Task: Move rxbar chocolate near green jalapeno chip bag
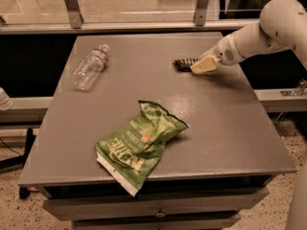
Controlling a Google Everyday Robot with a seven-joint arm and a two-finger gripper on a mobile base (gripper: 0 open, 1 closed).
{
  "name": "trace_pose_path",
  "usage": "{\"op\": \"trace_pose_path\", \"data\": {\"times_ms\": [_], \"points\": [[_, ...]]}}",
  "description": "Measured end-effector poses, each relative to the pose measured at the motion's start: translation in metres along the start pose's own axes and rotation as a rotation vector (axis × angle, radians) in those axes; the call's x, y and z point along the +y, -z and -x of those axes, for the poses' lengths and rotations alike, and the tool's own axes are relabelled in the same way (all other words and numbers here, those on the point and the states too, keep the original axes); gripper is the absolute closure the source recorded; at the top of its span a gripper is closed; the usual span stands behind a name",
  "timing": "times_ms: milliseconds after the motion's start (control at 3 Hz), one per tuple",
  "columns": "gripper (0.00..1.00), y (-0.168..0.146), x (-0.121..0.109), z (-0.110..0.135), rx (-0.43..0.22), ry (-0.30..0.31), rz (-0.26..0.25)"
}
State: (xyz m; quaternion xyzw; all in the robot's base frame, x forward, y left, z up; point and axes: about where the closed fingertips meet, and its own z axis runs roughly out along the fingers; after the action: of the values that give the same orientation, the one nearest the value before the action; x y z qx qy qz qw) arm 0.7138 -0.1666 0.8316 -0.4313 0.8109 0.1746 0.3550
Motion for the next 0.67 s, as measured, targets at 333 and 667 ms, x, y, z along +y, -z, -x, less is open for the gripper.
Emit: {"op": "trace_pose_path", "data": {"times_ms": [333, 667], "points": [[1.0, 0.0, 0.0, 0.0, 0.0, 0.0, 0.0], [1.0, 0.038, 0.036, 0.009, -0.018, 0.044, 0.068]]}}
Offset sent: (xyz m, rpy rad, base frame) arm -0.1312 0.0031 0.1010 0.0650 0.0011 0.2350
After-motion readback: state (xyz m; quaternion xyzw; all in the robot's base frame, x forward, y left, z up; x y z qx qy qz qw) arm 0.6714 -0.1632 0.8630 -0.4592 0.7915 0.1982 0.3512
